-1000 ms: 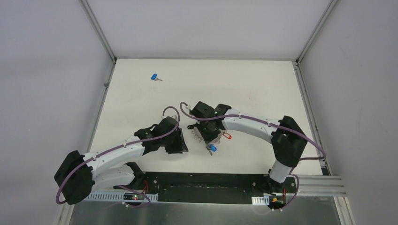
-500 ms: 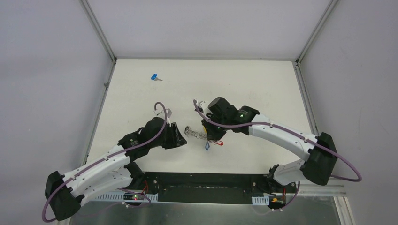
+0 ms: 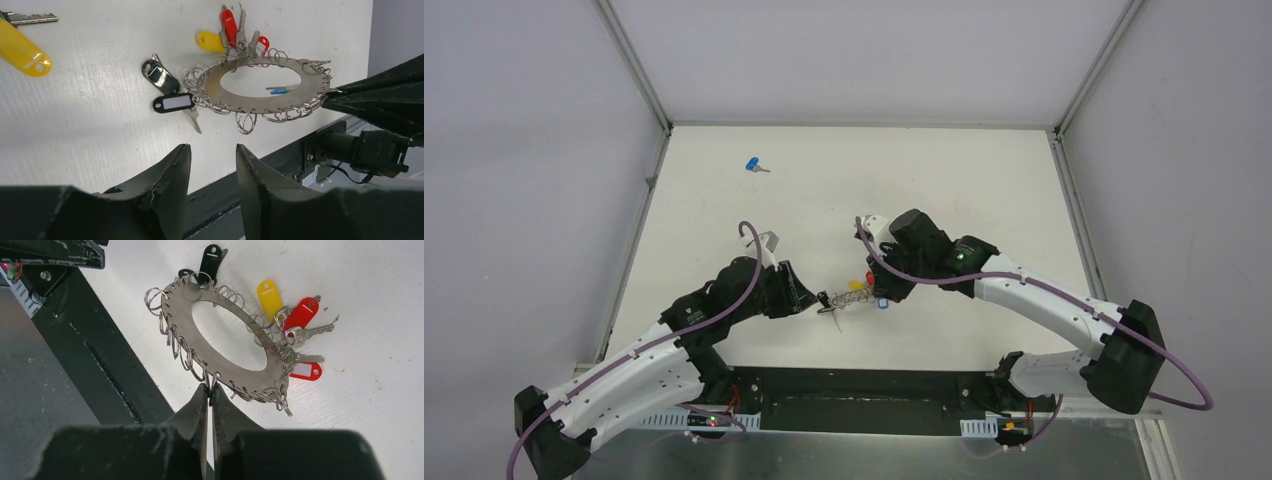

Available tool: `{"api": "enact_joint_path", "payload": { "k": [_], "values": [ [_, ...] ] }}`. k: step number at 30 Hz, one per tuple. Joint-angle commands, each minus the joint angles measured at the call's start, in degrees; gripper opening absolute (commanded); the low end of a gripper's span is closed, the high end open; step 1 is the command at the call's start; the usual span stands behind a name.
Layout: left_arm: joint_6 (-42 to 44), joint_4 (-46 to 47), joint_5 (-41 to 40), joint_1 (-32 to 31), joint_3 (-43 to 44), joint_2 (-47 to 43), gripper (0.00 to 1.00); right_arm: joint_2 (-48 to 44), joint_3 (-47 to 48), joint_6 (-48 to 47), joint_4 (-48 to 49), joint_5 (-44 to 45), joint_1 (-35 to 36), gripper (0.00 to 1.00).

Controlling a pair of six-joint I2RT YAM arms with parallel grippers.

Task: Put the keys on the keyring
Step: Adjust the keyring at the center of the board.

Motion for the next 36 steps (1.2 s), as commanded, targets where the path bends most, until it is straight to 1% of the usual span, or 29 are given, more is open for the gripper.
{"api": "enact_joint_path", "payload": {
  "k": [1,10,14,15,16,17,19,21,23,26,30,36],
  "values": [
    [-0.2,1.9,-0.8,-0.4,-0.2,0.8,0.4,2.4,-0.7,2.2,3.4,-5.1,-2.6,0.0],
    [-1.2,3.5,0.8,-0.4,-0.6,4.6,0.4,13.7,-1.1,7.6,0.9,-16.1,-8.6,0.0],
    [-1.6,4.3,1.8,-0.4,-0.9,5.9,0.4,18.0,0.6,7.4,-1.5,-20.2,-9.5,0.0],
    [-1.8,4.5,1.9,-0.4,-1.0,6.1,0.4,18.4,1.0,6.7,-1.7,-21.9,-9.6,0.07],
    [-2.0,4.5,2.0,-0.4,-1.1,6.4,0.4,18.3,1.1,6.4,-1.5,-23.3,-9.7,0.17],
    [-2.2,4.5,1.9,-0.4,-1.3,6.6,0.4,17.7,0.9,6.6,-0.8,-23.7,-9.8,0.3],
    [-2.8,4.6,2.1,-0.4,-1.6,7.1,0.4,15.0,0.0,7.6,0.9,-21.9,-10.0,0.5],
    [-3.4,4.7,2.2,-0.4,-2.0,7.9,0.4,12.6,-1.0,8.6,2.4,-19.5,-10.6,0.64],
    [-4.1,4.8,2.4,-0.4,-2.3,8.8,0.4,10.9,-2.2,9.6,3.5,-17.7,-11.4,0.71],
    [-5.0,5.3,2.9,-0.4,-2.6,10.4,0.4,10.6,-3.2,11.6,4.0,-15.2,-13.3,0.73],
    [-6.3,6.2,3.9,-0.4,-2.6,13.2,0.4,13.2,-4.2,15.2,3.8,-13.2,-15.9,0.73],
    [-8.7,8.2,6.2,-0.3,-2.5,19.3,0.39,15.2,-6.0,18.9,5.4,-14.9,-17.9,0.7]
  ]
}}
